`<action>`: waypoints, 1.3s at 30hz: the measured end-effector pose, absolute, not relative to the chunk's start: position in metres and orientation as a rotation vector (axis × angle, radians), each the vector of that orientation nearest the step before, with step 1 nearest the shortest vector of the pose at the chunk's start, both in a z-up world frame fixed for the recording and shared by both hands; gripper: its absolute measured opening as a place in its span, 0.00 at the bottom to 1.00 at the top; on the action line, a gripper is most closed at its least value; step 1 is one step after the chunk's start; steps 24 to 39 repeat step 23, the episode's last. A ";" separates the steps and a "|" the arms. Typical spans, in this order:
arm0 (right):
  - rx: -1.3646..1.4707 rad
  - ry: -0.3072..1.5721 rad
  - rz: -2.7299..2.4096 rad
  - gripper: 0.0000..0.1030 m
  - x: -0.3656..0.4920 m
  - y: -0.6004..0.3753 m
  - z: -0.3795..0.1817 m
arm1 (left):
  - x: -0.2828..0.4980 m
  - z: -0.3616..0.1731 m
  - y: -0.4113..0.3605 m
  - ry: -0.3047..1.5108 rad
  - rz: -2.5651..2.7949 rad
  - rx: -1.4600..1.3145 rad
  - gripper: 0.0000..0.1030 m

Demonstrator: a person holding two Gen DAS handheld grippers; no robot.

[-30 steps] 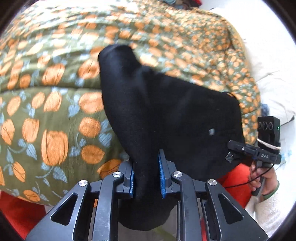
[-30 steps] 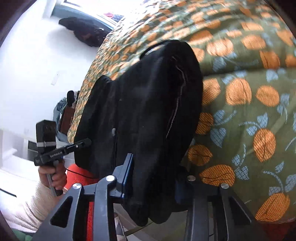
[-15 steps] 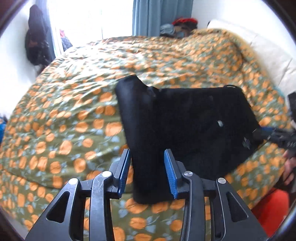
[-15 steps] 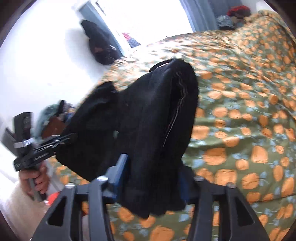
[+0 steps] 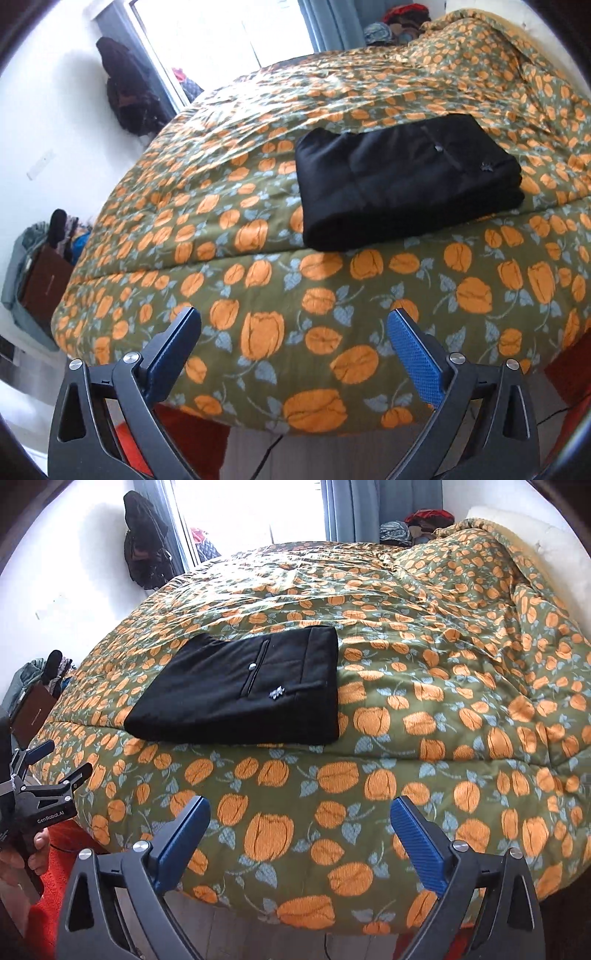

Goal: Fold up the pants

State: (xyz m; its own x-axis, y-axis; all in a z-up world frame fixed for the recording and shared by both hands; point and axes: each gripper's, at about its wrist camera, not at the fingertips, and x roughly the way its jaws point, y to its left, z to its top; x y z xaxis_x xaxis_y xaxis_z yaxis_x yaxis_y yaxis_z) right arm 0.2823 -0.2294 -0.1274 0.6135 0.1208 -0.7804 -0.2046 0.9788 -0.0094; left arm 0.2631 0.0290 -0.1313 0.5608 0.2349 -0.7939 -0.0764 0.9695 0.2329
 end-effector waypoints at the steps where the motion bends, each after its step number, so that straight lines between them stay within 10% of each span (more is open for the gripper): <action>1: -0.102 0.889 0.176 0.94 0.274 -0.227 -0.129 | 0.258 -0.130 0.031 0.990 0.179 0.162 0.98; 39: -0.173 0.826 0.160 0.95 0.227 -0.190 -0.106 | 0.228 -0.087 0.030 0.961 0.125 0.059 0.99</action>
